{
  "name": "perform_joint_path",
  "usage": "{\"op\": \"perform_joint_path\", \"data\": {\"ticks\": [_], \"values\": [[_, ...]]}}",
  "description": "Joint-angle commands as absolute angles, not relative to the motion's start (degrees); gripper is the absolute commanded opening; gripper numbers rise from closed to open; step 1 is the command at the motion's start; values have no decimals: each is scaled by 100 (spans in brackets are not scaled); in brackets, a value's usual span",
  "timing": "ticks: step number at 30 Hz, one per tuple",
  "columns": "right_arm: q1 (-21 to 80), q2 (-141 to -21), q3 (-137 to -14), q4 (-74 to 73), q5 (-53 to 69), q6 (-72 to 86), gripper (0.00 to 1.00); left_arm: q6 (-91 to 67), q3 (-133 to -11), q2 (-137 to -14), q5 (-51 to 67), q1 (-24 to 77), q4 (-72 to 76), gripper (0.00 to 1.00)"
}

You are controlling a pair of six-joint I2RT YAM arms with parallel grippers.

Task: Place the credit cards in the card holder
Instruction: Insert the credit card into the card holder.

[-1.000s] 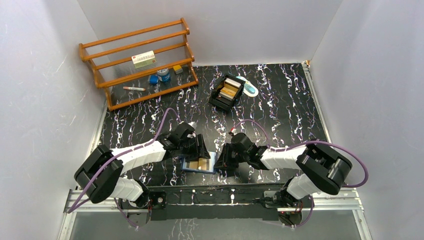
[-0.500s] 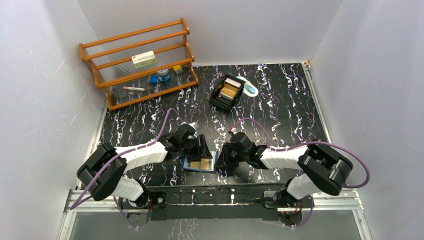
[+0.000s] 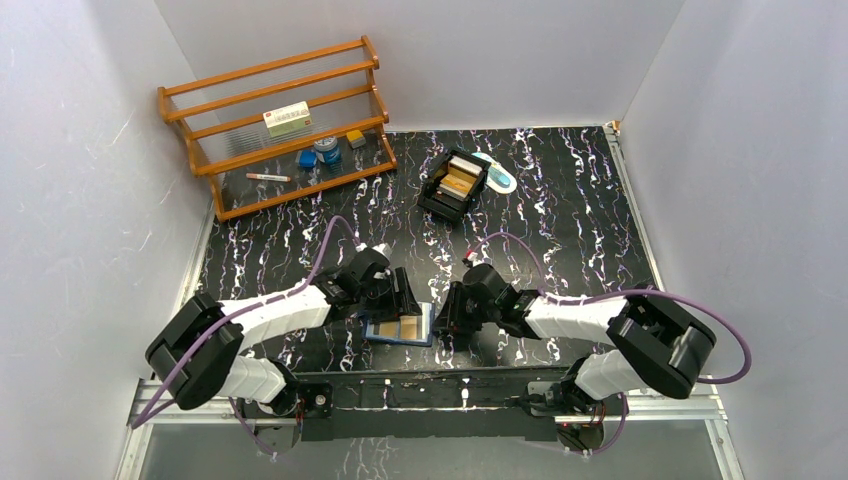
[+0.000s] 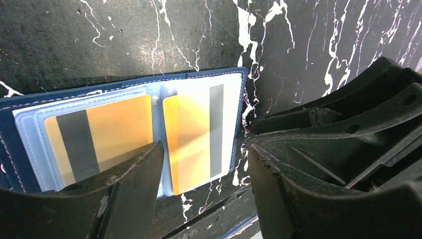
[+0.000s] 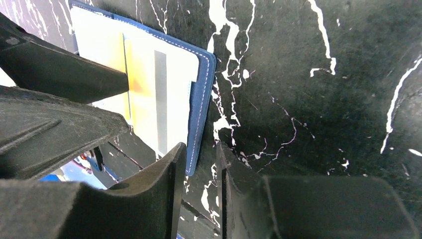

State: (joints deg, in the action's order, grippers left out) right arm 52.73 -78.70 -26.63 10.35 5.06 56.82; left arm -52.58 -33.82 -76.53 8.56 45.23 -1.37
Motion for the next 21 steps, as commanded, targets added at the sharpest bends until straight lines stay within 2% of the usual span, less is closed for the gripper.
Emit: {"op": "perform_joint_path", "data": {"ticks": [1, 14, 21], "values": [[5272, -7929, -3005, 1018, 271, 5572, 37, -5229, -3561, -7789, 772, 4550, -131, 62], [5204, -8587, -3349, 1208, 124, 5283, 33, -4989, -3589, -8130, 1342, 4552, 682, 62], [5175, -8474, -3366, 838, 33, 5217, 35, -4824, -3609, -7658, 1306, 4553, 618, 62]]}}
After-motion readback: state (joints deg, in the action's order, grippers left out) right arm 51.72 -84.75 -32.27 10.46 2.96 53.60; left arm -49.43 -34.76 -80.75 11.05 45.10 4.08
